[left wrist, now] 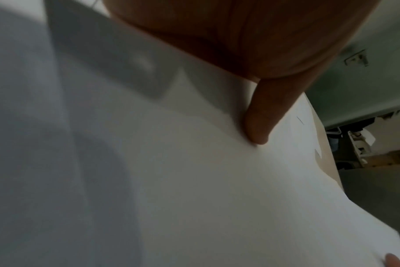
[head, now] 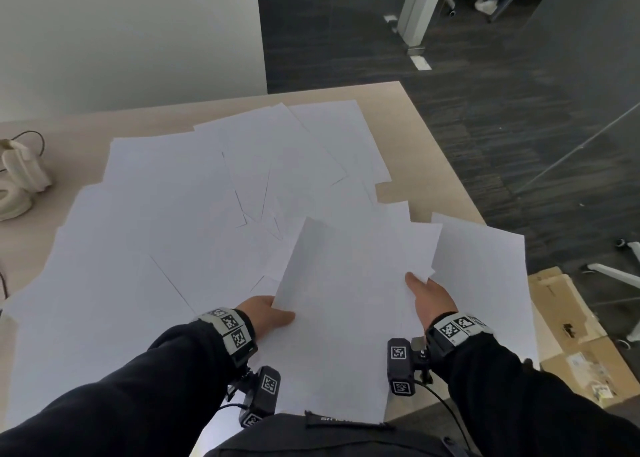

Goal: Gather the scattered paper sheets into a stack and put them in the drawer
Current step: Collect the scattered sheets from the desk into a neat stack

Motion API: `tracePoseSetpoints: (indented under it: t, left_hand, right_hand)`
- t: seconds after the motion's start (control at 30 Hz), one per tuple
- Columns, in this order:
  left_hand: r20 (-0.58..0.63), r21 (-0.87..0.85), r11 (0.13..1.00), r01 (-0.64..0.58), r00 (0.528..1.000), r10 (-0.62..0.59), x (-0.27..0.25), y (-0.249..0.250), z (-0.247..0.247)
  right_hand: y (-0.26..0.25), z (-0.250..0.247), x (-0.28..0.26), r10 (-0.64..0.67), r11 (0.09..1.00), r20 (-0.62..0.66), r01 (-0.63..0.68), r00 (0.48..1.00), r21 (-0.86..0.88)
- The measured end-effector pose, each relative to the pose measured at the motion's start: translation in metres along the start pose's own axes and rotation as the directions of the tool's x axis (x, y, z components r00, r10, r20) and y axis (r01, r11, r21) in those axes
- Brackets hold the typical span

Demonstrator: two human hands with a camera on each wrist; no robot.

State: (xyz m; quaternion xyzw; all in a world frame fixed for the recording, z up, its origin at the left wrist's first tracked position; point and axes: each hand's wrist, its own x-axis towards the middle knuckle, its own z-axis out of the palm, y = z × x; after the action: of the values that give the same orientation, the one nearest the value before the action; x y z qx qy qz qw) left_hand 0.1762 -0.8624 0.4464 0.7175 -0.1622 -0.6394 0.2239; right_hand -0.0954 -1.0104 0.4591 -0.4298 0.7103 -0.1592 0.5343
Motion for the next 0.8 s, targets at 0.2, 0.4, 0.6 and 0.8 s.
tracePoseSetpoints:
  t: [0.2, 0.4, 0.6, 0.8]
  left_hand:
    - [-0.222, 0.255, 0.967, -0.019, 0.972, 0.077, -0.002, -0.001, -0.019]
    - [-0.406, -0.107, 0.991, -0.081, 0.913, 0.031, 0.002, -0.006, -0.032]
    - [-0.421, -0.209, 0.966, -0.151, 0.906, 0.05, 0.006, 0.004, -0.016]
    - [-0.435, -0.217, 0.957, -0.194, 0.896, 0.083, 0.007, 0.018, 0.008]
  right_hand:
    - [0.003, -0.006, 0.005, -0.001, 0.999, -0.027, 0.0, 1.0, -0.034]
    - [0.01, -0.007, 0.0, 0.038, 0.998, 0.023, -0.039, 0.999, 0.048]
    - [0.022, 0.008, -0.009, 0.065, 0.992, 0.168, -0.082, 0.984, 0.098]
    - [0.021, 0.01, -0.015, 0.032, 0.986, 0.228, -0.068, 0.973, 0.15]
